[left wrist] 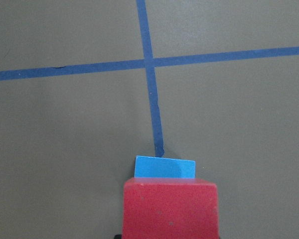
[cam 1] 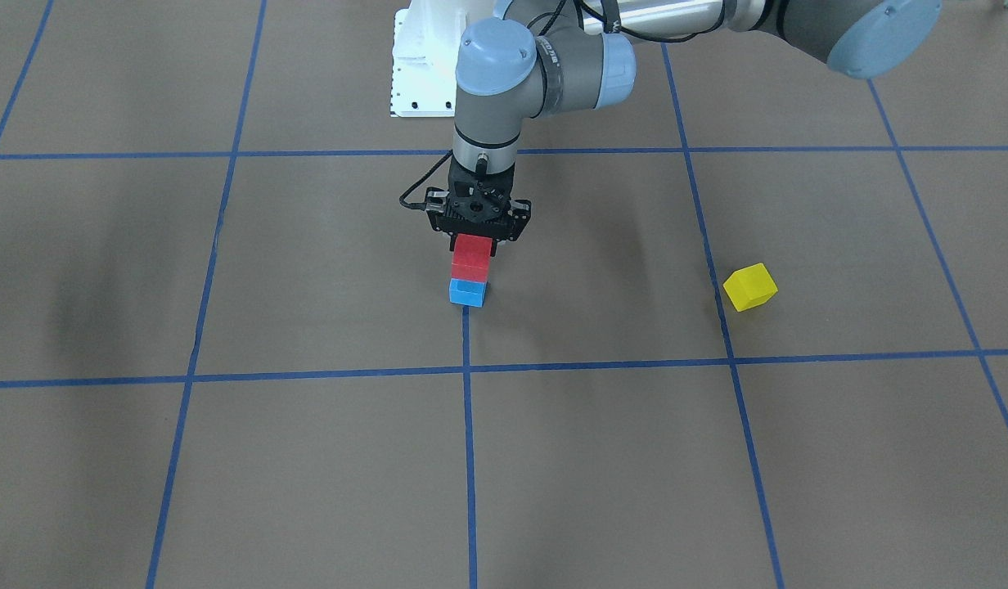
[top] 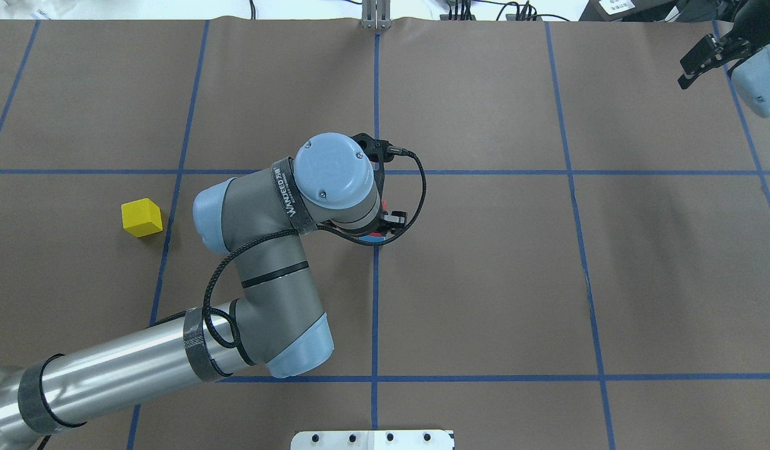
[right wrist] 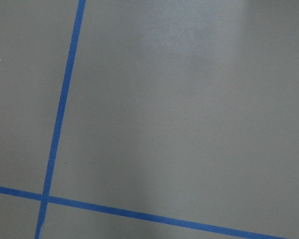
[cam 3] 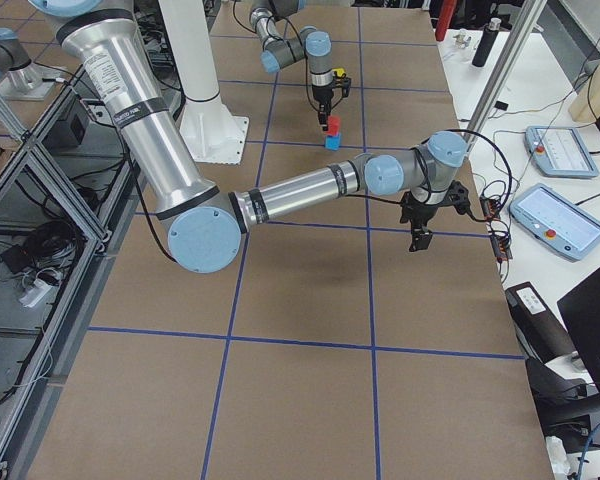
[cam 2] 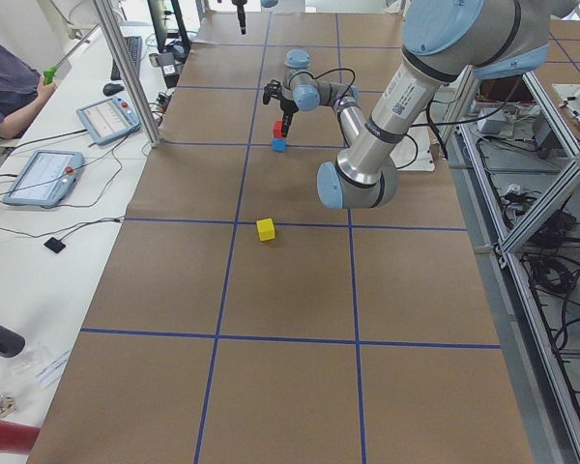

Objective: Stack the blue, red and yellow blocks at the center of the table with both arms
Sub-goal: 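Lower the red cube onto the light-blue cube and open the left gripper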

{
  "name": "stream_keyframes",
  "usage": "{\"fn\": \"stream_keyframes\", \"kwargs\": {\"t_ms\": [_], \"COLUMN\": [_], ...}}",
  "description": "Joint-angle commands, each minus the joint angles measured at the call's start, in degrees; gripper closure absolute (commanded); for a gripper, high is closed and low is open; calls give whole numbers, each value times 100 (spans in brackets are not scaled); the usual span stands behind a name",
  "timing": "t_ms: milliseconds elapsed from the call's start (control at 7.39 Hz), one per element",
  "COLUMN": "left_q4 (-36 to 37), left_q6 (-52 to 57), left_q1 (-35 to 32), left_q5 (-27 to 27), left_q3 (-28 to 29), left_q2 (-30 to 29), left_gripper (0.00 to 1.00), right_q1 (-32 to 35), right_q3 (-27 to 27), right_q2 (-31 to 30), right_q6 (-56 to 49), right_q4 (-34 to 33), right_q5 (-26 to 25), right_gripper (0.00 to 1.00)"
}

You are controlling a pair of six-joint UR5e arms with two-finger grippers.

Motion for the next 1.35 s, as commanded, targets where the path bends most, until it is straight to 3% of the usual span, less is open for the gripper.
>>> {"fn": "stream_keyframes", "kwargs": {"t_ms": [0,406,812,947,1217], "left_q4": [-8,-403,-413,-430,-430], "left_q6": [-4,-48,-74,-66,-48], "left_q1": [-20,-29,-99,-134,-152], "left_q5": [29,38,30,21,12], "left_q3": [106,465,467,449,414], "left_q2": [-20,-117,-126,-126,-117], "left_gripper": [100,100,97,19,17], "right_q1": [17,17,35,35,35], "right_q3": [5,5,5,5,5], "right_q2": [-46,-46,-46,-46,-46], "right_q6": [-11,-19,-19,-19,-19], "right_q4": [10,18,10,10,10], "right_q5": [15,6,6,6,6], "right_gripper": [0,0,0,0,0]}}
